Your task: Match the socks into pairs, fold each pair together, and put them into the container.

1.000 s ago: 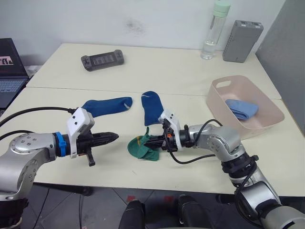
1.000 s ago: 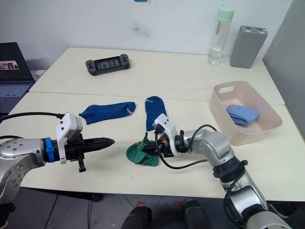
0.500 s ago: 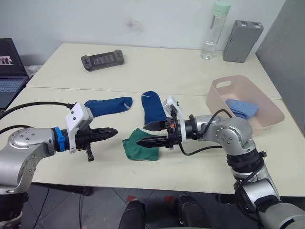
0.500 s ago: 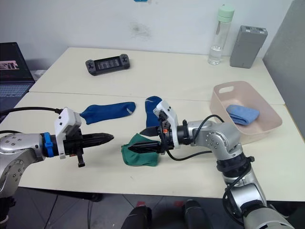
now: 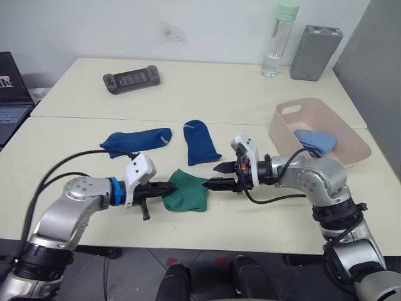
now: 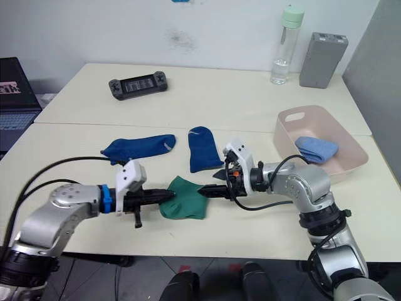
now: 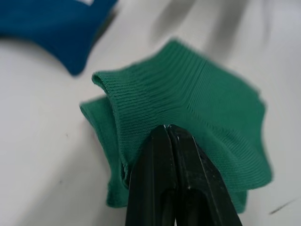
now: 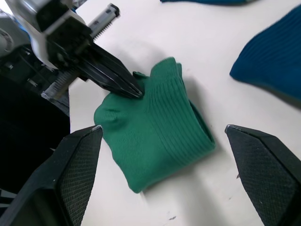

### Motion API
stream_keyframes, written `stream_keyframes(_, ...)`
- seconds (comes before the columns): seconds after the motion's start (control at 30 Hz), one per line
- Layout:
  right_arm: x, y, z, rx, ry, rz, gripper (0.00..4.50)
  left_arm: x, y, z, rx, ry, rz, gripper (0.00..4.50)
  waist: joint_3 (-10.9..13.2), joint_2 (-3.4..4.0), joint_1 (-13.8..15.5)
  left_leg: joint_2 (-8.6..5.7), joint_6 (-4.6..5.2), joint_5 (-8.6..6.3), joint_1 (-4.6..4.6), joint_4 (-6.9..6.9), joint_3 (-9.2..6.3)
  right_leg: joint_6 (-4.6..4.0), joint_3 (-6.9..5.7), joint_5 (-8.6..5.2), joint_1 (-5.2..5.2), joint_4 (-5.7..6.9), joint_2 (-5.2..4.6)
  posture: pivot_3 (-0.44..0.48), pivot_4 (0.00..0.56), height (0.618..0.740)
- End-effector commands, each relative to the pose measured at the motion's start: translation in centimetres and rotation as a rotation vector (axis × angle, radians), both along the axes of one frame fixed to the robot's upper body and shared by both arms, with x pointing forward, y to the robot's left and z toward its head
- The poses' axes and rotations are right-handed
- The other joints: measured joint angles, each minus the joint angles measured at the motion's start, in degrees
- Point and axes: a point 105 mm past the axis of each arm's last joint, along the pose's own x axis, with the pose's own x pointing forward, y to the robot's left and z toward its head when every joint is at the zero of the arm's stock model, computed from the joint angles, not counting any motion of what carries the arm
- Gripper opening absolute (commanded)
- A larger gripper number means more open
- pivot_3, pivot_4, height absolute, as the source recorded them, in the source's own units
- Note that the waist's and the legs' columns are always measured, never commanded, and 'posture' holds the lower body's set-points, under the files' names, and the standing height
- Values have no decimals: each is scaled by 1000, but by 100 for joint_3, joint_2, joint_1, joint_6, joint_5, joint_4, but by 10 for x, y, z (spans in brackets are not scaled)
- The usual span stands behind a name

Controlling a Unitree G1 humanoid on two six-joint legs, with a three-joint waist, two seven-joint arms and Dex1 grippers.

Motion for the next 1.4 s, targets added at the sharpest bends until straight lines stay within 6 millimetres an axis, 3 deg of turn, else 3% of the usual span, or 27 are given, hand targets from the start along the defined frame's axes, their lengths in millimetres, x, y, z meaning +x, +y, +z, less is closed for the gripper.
stream_keyframes(0.03, -6, 0, 0, 12, 48, 0, 4461, 4, 7, -13, 55, -27, 11, 0, 0, 0, 8, 0, 0, 0, 0, 0, 0, 0, 0, 0, 0, 0, -1, 0, 150, 740)
stream_keyframes(0.3, -11, 0, -28, -12, 227, -44, 4461, 2, 11, -14, 42, -29, 18, 0, -1, 0, 5, 0, 0, 0, 5, 1, 1, 1, 1, 0, 3, 2, -1, 0, 150, 740)
stream_keyframes(0.43, -14, 15, -37, -2, 275, -29, 4461, 1, 12, -12, 33, -45, 29, 0, -2, 0, -41, 1, 0, 0, 6, 1, 0, 1, 1, 0, 3, 3, 0, 0, 150, 740)
stream_keyframes(0.83, -14, 71, -36, 109, 389, -4, 4461, -6, 12, -10, 8, -43, 36, 0, -4, 2, -118, 6, 0, 0, 11, -2, -1, 1, 2, 0, 4, 6, 5, 0, 150, 740)
stream_keyframes(1.0, -13, 78, -40, 110, 399, -13, 4461, -7, 13, -8, 1, -49, 44, 0, -4, 2, -119, 6, 0, 0, 12, -4, -2, 1, 1, 0, 3, 6, 5, 0, 150, 740)
stream_keyframes(1.1, -12, 78, -42, 109, 399, -22, 3553, -9, 13, -6, -10, -47, 41, 0, -4, 2, -120, 6, 0, 0, 12, -5, -2, 1, 2, 0, 3, 6, 5, 0, 150, 740)
stream_keyframes(1.4, -7, 72, -40, 130, 416, -51, 221, -9, 11, 7, -62, -77, 45, 0, -4, 2, -115, 6, 0, 0, 9, -11, -3, 1, 1, 0, 0, 4, 4, 0, 150, 740)
